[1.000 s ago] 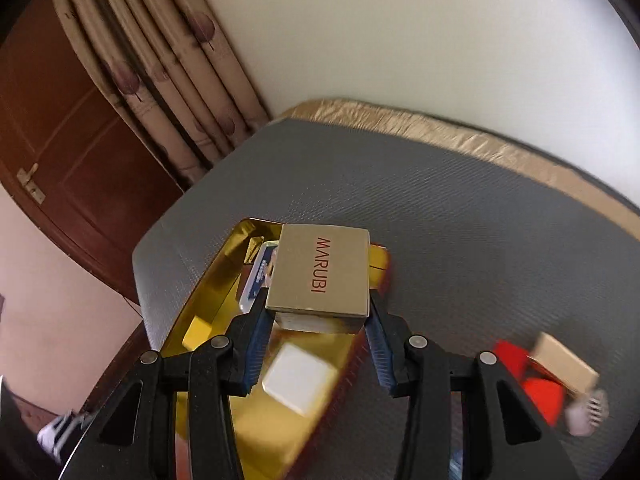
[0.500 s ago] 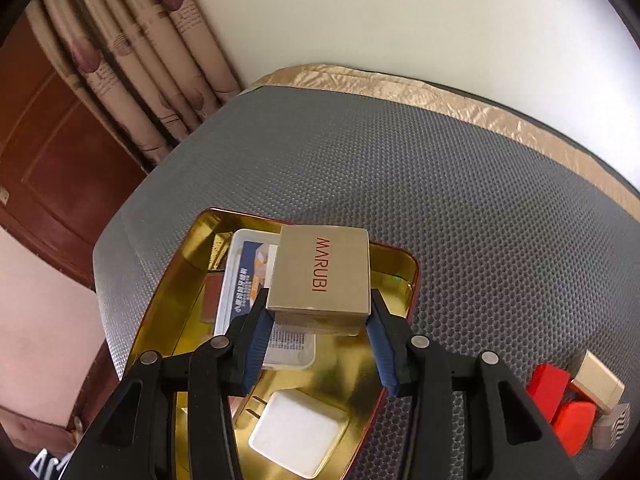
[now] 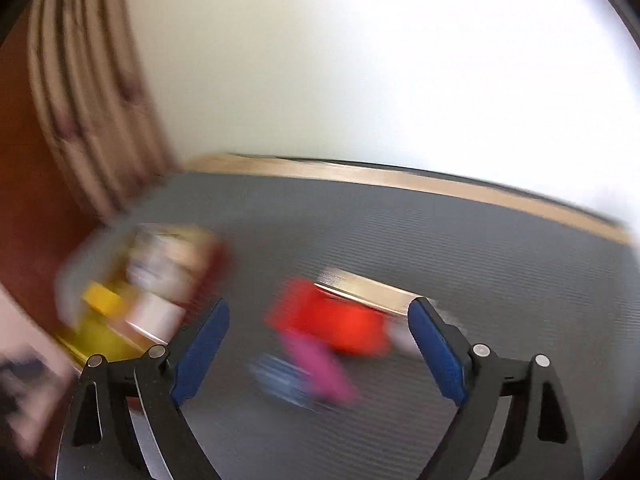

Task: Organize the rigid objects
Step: 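Lower MARUBI box into tin and open right gripper, then grasp blue patterned keychain pouch with left gripper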

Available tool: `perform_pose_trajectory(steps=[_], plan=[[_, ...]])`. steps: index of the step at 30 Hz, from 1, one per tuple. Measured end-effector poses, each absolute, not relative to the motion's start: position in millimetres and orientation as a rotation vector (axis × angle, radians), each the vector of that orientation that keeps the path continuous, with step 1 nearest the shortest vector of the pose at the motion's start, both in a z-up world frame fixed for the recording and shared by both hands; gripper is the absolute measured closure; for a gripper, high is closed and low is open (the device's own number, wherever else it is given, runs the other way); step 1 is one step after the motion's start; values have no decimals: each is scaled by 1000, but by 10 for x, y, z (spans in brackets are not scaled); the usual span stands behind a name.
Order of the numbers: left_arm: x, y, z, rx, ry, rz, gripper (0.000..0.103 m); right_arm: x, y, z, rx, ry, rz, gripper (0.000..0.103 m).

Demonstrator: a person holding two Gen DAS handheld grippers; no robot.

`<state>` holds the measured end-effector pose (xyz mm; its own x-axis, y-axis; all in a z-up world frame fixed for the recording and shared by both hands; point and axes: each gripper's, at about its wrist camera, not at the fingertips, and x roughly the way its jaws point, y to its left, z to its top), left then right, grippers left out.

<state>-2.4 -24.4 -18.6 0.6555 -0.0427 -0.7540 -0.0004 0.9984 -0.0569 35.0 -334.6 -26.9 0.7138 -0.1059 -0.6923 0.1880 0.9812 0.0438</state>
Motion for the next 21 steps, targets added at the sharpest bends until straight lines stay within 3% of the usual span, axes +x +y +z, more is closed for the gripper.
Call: perform_pose_trajectory(steps=[9, 21], plan=[[63, -926, -272, -3, 968, -322, 48, -343, -4468, -917, 23, 937, -482, 14], [1132, -2120, -612, 185, 1066, -632, 48, -552, -4810, -857, 221, 878, -384, 5]])
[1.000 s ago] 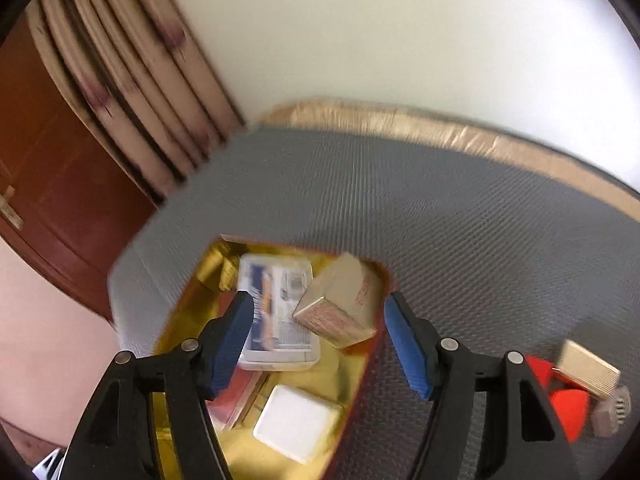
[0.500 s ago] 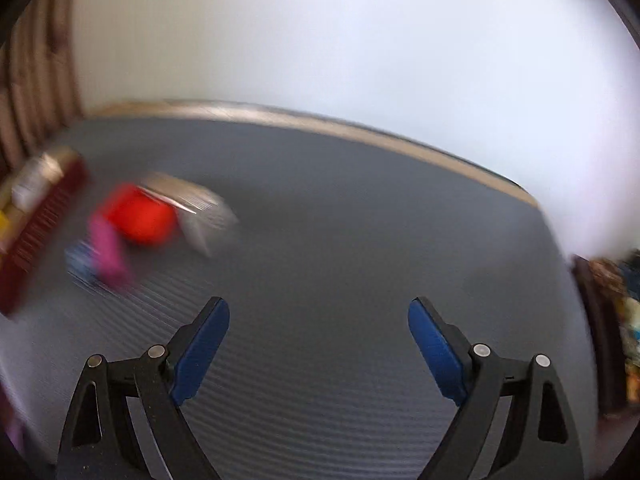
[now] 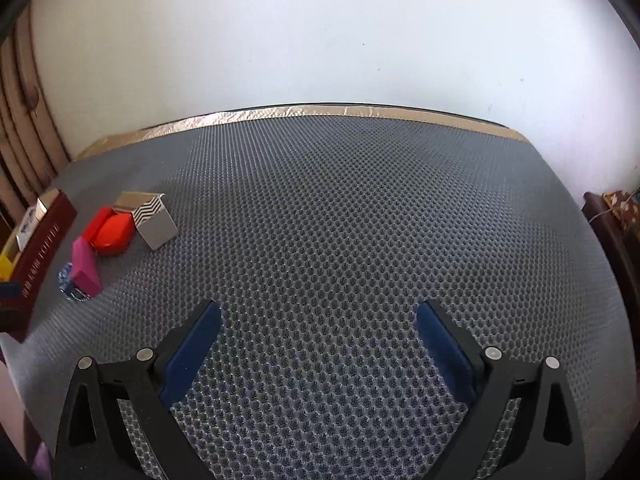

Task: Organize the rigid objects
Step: 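Grasp blue patterned keychain pouch with left gripper, then carry pouch into tin and open left gripper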

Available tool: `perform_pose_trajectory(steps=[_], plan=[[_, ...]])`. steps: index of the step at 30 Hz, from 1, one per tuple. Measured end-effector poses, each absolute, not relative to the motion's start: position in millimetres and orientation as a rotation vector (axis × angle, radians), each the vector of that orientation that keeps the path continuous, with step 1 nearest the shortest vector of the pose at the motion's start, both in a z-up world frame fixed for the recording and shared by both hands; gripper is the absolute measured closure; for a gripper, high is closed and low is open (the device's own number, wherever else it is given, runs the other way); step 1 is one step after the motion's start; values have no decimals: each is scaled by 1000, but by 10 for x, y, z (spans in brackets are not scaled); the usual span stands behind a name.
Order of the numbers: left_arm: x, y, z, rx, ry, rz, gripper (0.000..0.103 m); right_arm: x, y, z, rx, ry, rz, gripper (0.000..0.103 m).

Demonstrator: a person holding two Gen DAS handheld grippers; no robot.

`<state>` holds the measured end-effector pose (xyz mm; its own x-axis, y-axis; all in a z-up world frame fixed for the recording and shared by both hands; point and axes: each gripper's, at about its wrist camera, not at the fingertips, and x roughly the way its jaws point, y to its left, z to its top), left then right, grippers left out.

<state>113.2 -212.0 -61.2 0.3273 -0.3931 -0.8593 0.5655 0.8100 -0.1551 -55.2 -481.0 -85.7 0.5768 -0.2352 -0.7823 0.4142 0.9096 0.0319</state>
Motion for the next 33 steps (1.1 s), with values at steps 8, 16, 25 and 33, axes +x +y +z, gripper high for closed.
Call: perform_pose_trajectory(steps=[8, 16, 25, 33], plan=[[1524, -2268, -787, 163, 1122, -661, 48, -563, -4835, -854, 240, 879, -347, 5], [1615, -2406, -925, 249, 1126, -641, 48, -515, -4800, -859, 245, 891, -329, 5], [1304, -2466, -878, 276, 1045, -564, 59, -476, -4794, -888, 248, 911, -328, 5], [682, -1898, -368, 108, 984, -489, 59, -447, -4789, -916, 243, 931, -324, 5]])
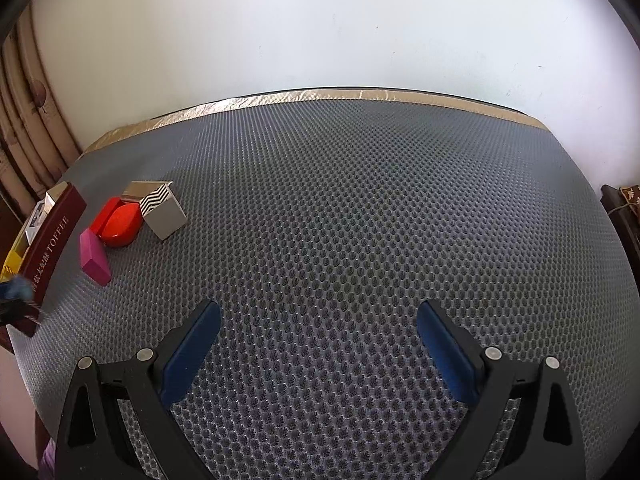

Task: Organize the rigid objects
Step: 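Carry pouch into tin and open left gripper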

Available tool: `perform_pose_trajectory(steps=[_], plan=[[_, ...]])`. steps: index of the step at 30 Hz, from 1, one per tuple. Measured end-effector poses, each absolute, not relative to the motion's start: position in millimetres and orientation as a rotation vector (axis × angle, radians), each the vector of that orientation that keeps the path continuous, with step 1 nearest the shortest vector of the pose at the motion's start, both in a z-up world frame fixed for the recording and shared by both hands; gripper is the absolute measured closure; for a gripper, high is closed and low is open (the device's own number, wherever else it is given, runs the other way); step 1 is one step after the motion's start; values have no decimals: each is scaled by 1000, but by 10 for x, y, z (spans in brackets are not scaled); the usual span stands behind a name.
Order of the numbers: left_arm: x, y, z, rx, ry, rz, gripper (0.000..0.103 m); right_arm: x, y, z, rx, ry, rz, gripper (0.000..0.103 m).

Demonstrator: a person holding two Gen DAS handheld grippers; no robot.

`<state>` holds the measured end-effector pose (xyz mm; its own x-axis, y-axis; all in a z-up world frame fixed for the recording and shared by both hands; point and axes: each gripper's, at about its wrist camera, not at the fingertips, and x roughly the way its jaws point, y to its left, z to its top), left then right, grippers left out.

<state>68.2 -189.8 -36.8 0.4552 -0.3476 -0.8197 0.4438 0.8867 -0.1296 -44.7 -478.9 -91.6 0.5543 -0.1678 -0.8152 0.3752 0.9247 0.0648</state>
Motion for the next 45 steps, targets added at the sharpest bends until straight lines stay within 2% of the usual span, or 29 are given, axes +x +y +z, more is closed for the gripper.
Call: perform_pose_trajectory(steps=[8, 16, 24, 36, 42, 45], plan=[[537, -709, -43, -28, 907, -195, 59, -417, -4767, -932, 222, 951, -341, 5], [859, -140, -422, 29, 994, -85, 59, -362, -4727, -957, 193, 975, -365, 5], [945, -129, -655, 42, 1027, -78, 59, -318, -4704, -987, 180, 994, -369, 4], [1014, -99, -735, 42, 1048, -60, 57, -289, -4672, -987, 183, 991, -367, 4], [741, -128, -361, -36, 950, -37, 57, -430, -4672, -838, 189, 913, -321, 4], [454, -198, -114, -48, 860, -10, 52, -383, -4435, -738, 172, 914, -185, 11]])
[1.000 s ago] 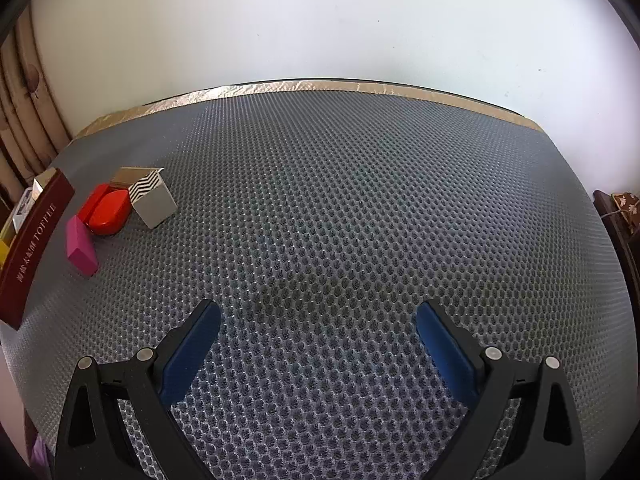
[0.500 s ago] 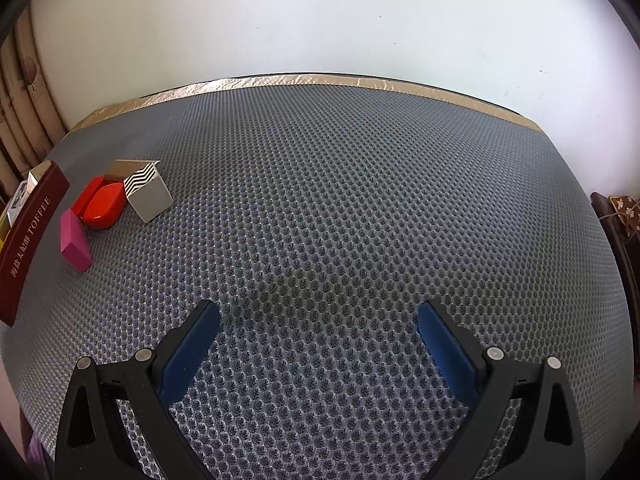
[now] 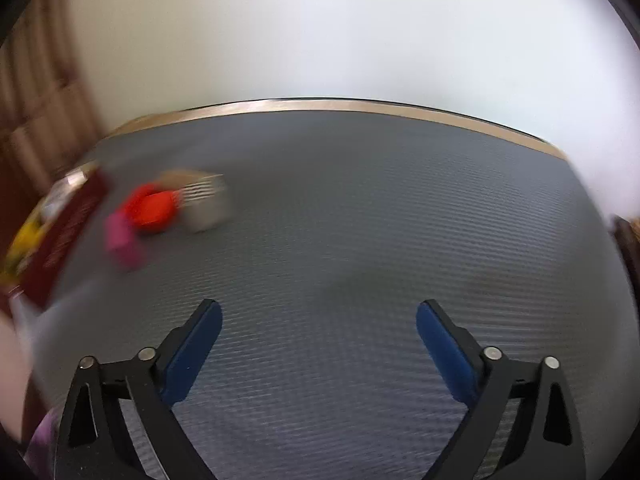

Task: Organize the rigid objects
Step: 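Carry pouch into tin and open left gripper, then grasp pink bar with right gripper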

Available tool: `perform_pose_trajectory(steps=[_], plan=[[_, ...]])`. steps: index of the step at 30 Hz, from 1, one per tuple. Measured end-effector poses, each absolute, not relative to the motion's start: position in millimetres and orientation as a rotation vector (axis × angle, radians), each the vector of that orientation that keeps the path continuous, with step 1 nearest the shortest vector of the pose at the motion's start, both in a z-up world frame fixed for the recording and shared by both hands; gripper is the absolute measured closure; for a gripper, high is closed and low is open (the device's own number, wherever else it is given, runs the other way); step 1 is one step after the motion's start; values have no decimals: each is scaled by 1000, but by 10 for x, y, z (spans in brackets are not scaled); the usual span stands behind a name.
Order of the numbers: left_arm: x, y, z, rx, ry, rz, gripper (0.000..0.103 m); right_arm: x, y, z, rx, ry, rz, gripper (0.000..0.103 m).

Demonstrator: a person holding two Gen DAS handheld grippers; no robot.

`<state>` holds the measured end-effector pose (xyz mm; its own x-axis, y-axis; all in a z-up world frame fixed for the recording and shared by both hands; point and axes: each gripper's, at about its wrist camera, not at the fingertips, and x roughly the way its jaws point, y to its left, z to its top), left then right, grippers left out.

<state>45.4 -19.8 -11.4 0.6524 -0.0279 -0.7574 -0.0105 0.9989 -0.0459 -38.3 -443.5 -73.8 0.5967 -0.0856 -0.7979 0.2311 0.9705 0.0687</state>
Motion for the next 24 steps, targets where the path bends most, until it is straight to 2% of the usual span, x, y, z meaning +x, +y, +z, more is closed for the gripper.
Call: perform_pose_trajectory(steps=[5, 7, 10, 11, 13, 17, 20, 21, 24], plan=[[107, -267, 21, -59, 767, 44, 49, -40, -3595, -490, 40, 937, 103, 16], [82, -272, 53, -47, 744, 54, 49, 205, -3391, -489, 2, 976, 170, 30], [41, -289, 60, -9, 715, 74, 49, 503, -3298, -559, 0, 1031, 202, 43], [48, -280, 51, -7, 714, 76, 49, 575, -3267, -594, 0, 1044, 198, 44], [79, -253, 12, -22, 730, 62, 49, 656, -3272, -666, 22, 1066, 194, 57], [128, -205, -58, -36, 767, 46, 49, 814, -3247, -785, 23, 1101, 176, 62], [155, -200, -102, -42, 789, 36, 49, 897, -3190, -855, 13, 1134, 186, 76], [159, -201, -111, -43, 793, 33, 49, 909, -3185, -889, 2, 1155, 181, 86], [163, -164, -118, -63, 802, 43, 49, 958, -3140, -913, -15, 1176, 181, 89]])
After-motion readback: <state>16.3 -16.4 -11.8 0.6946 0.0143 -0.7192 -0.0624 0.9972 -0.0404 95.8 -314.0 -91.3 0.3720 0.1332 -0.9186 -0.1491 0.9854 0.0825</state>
